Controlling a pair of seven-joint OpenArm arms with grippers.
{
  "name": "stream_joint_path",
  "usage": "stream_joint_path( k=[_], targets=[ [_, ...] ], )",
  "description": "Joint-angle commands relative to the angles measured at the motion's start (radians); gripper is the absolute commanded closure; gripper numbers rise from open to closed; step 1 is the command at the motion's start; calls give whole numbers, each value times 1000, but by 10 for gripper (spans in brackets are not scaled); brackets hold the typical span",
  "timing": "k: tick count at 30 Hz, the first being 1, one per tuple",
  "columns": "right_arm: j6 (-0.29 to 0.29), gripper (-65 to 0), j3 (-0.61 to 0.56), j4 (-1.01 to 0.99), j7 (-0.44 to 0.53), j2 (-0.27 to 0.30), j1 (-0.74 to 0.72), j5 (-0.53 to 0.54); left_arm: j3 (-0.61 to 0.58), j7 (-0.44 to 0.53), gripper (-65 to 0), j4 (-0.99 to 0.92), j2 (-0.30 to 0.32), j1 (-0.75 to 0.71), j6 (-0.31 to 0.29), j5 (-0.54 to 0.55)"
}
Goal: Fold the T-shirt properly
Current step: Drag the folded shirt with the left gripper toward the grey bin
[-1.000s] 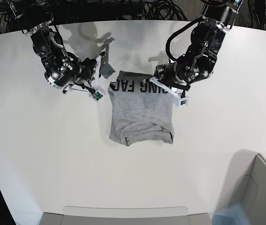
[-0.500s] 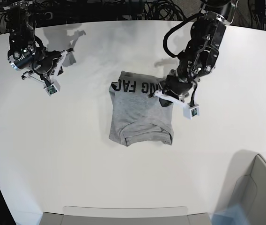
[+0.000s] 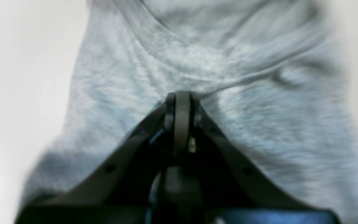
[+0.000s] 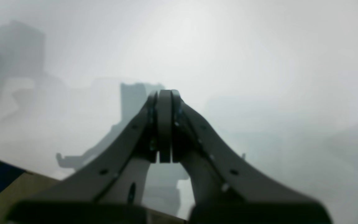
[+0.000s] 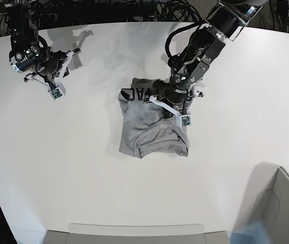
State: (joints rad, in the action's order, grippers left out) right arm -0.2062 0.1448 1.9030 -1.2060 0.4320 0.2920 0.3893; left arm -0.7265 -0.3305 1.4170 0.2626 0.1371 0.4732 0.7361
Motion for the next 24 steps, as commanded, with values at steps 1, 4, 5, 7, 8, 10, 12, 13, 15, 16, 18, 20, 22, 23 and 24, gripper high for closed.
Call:
stream_joint_path(
  k=[1,4,5,7,8,10,12,13,15,16,18,20,22,23,24],
  targets=[
    [-3,0,6,16,12,15,-6,4,-9,-42,0,-43,-4,25,8,13],
    [-3,0,6,16,12,17,-6,4,-11,-28,0,-176,-4,25,6,15],
    [-3,0,6,16,12,17,-6,4,-11,-8,0,-207,-1,23,6,15],
    [-3,0,6,16,12,17,-7,4,-11,29,0,-250,4,17,6,17],
    [-3,0,6,16,12,15,-9,4,-11,41,0,-269,5,-1,6,17],
    [-3,0,6,16,12,12,-12,4,-11,63,0,-301,45,-21,6,17],
    [-3,0,6,17,10,12,-12,4,-11,78,0,-331,76,-21,6,17],
    [-3,0,6,17,10,12,-12,4,-11,89,0,-350,91,-23,6,17],
    [-3,0,6,17,10,12,-12,4,-11,109,0,-387,137,-24,6,18],
    [-3,0,6,17,10,14,-12,4,-11,117,0,-397,157,-32,6,18],
    [-3,0,6,16,10,15,-14,4,-8,123,0,-400,208,-41,-17,18],
    [-3,0,6,16,12,14,-14,4,29,123,0,-402,243,-44,-70,18],
    [-3,0,6,16,12,12,-14,4,114,117,0,-420,267,-77,-144,17],
    [-3,0,6,16,12,11,-14,4,160,112,0,-436,281,-87,-190,13],
    [-3,0,6,17,12,11,-14,4,192,112,0,-453,290,-92,-230,12]
  ],
)
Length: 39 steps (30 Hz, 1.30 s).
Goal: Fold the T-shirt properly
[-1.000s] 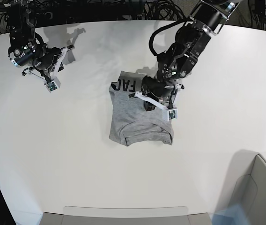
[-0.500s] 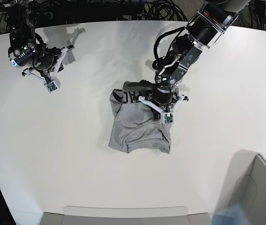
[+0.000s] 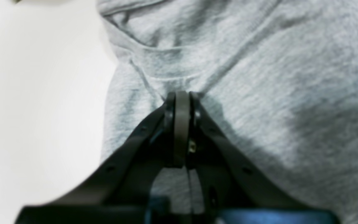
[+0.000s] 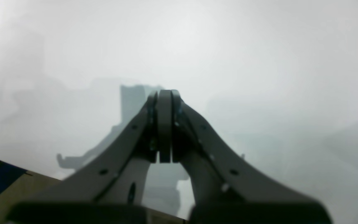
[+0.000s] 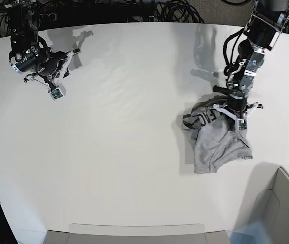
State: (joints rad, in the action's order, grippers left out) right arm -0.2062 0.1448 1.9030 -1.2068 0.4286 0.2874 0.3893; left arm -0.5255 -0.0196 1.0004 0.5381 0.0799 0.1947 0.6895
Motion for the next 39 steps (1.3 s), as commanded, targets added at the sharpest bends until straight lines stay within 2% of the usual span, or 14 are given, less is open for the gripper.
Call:
stream_joint_path(
  k=[1,4,6,12,17,22,25,29,35,39],
  targets=[
    [-3,0,6,17,12,14,-9,4,21,-199,0,-59,26,-35,7,58],
    [-3,0,6,17,12,14,-9,4,61,-199,0,-110,64,-33,-87,58],
    [-3,0,6,17,12,13,-9,4,61,-199,0,-101,92,-33,-107,58],
    [-3,0,8,25,14,-17,-55,6,86,-199,0,113,156,-32,-105,58],
    [-2,0,8,129,22,-20,-90,6,252,-199,0,348,156,-44,-105,58],
    [0,0,20,161,94,-47,-87,7,402,-199,0,556,155,-111,-105,58],
    [0,0,51,161,100,-69,-52,10,442,-199,0,705,155,-216,-105,60],
    [-2,0,94,163,100,-96,25,9,450,-199,0,814,152,-409,-105,60],
    [-2,0,97,163,106,-93,164,7,499,-191,0,868,70,-688,-105,58],
    [-2,0,97,166,195,-95,278,10,509,-190,0,891,55,-825,-105,58]
  ],
)
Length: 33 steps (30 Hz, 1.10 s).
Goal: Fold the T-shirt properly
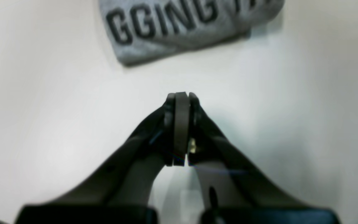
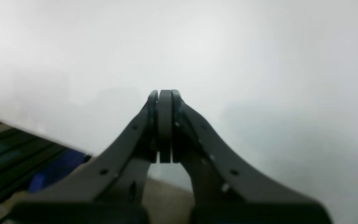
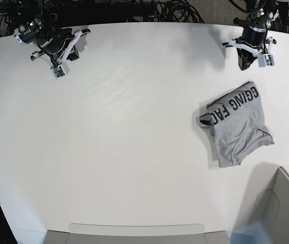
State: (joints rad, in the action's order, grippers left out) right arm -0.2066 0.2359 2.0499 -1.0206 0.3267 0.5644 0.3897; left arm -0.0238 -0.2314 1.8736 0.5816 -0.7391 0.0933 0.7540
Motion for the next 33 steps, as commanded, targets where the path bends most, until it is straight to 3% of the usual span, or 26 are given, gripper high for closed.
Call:
stream_joint_path(
  k=[1,11,13,17,22,24,27,33],
  targets=[
    [-1,0,4,19,36,7,32,10,6,23,0,19,11,-38,-4,-6],
    [-1,0,4,19,336,1,391,10,-11,23,0,11,1,-323,-5,-17],
    [-1,0,4,19,400,-27,460,5,-11,23,0,10,-10,-374,-5,-87],
    [-1,0,3,15,469,-59,553,4,-11,25,0,-52,-119,-420,-14,-265],
    [-1,0,4,-62,529,-113,584,-4,-78,66,0,-282,-209,-351,-16,-434],
    [-1,0,0,-122,581,-137,583,-61,-117,137,0,-381,-208,-327,-31,-433],
    [-1,0,1,-219,669,-217,555,-150,-150,215,0,-523,-206,-276,-97,-431],
    [-1,0,4,-472,767,-318,428,-317,-156,232,0,-876,-237,-78,-171,-433]
  ],
)
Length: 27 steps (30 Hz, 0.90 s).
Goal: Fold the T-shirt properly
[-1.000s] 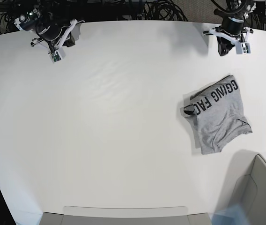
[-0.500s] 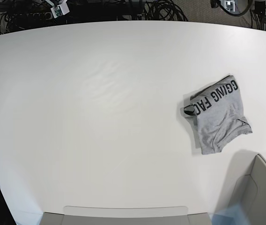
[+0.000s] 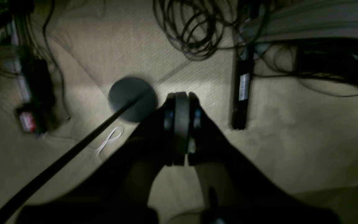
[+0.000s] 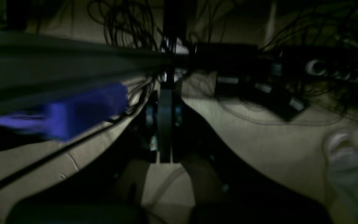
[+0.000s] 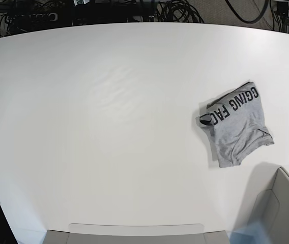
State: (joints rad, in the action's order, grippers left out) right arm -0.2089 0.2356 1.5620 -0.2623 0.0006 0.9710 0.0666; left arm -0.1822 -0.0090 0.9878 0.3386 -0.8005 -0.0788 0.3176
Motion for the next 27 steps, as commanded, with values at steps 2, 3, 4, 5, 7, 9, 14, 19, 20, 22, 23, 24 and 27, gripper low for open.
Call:
stream_joint_path(
  k=[2,3,4,5,7,9,14,19,20,22,23,24,27],
  targets=[
    [1,0,6,-97,45,8,-33,-18,2,10,0,-131,1,71,-37,2],
    [1,0,6,-153,65,12,-60,-24,2,10,0,-205,-11,114,-55,2],
    [1,0,8,-202,76,16,-83,-29,2,11,0,-269,-23,152,-72,2],
    [1,0,8,-255,88,17,-113,-31,6,19,0,-338,-28,195,-91,2],
    [1,0,8,-349,108,29,-162,-32,3,71,0,-476,-32,266,-109,2],
    [1,0,6,-443,130,62,-214,-32,5,146,0,-620,-59,330,-114,2],
    [1,0,6,-819,157,167,-424,-32,3,301,0,-988,-129,527,-114,2],
    [2,0,1,-1291,366,264,-656,-32,10,303,0,-988,-163,652,-111,2],
    [10,0,1,-1388,435,283,-700,-34,11,278,0,-988,-164,657,-109,2],
    [13,0,0,-1543,530,315,-777,-34,11,214,0,-988,-164,675,-109,2],
    [27,0,0,-1562,547,330,-803,-34,11,188,0,-988,-164,686,-109,4],
    [61,0,0,-1562,558,345,-828,-34,11,169,0,-988,-164,694,-109,5],
    [230,0,-3,-1562,585,359,-844,-47,13,163,0,-988,-163,698,-108,5]
  ],
)
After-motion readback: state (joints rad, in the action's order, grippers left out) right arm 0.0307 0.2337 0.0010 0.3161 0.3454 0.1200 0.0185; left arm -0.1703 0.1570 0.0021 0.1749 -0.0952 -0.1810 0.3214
